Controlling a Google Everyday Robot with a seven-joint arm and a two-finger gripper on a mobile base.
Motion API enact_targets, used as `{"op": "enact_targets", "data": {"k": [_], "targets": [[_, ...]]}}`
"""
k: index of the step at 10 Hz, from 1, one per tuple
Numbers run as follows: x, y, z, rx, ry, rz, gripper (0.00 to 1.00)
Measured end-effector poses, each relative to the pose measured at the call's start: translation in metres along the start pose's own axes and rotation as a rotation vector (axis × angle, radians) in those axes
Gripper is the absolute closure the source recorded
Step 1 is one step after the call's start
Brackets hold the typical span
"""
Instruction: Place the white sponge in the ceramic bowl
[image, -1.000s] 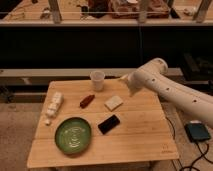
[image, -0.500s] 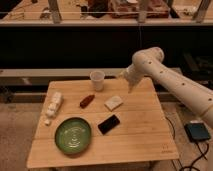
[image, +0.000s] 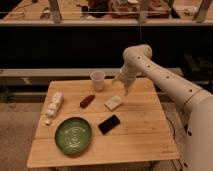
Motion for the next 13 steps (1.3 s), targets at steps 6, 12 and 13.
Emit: {"op": "enact_targets", "data": {"k": [6,12,13], "targets": [[-0.007,0.029,0.061,-0.037,-0.045,0.061,0.35],[0.007,0.015,0.079,0.091,-0.027,0.14,0.5],[0.003,0.006,0.084,0.087,-0.027,0.134,0.57]]}}
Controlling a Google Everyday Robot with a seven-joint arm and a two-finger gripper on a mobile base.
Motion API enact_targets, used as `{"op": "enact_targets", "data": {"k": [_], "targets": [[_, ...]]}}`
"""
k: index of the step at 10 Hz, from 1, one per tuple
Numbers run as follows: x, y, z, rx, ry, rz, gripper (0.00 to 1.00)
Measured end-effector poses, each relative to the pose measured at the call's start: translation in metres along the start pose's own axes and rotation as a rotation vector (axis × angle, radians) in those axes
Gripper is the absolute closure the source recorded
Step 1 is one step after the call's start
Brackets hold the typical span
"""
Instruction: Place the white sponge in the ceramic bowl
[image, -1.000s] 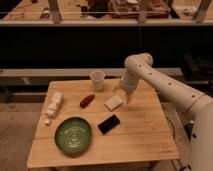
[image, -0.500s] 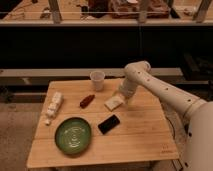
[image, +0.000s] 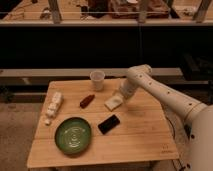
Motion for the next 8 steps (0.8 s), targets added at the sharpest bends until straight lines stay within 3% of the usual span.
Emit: {"op": "enact_targets", "data": {"k": [2,4,6,8], "targets": [[0.002,-0.003,0.002,0.006,0.008,0.004,0.52],[0.001,-0.01,0.005,0.013,0.019,0.005,0.31],[0.005,-0.009,0.01,0.009,0.03,0.013,0.2],[0.006,-0.011,0.02,-0.002,0.035,0.006,0.2]]}}
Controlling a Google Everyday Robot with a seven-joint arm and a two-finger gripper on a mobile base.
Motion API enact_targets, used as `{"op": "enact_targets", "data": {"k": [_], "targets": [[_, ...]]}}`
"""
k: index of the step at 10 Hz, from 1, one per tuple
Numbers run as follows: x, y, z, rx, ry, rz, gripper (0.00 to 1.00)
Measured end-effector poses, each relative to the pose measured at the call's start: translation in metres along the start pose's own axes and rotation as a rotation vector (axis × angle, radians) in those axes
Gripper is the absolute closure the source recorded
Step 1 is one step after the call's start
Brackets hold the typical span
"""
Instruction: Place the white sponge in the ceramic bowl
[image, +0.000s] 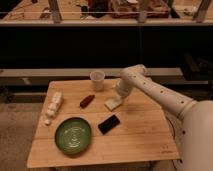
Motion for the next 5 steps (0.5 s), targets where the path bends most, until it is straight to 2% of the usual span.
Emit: {"op": "enact_targets", "data": {"k": [5], "targets": [[0.003,0.01,0.039,-0.064,-0.006,-0.001,0.2]]}}
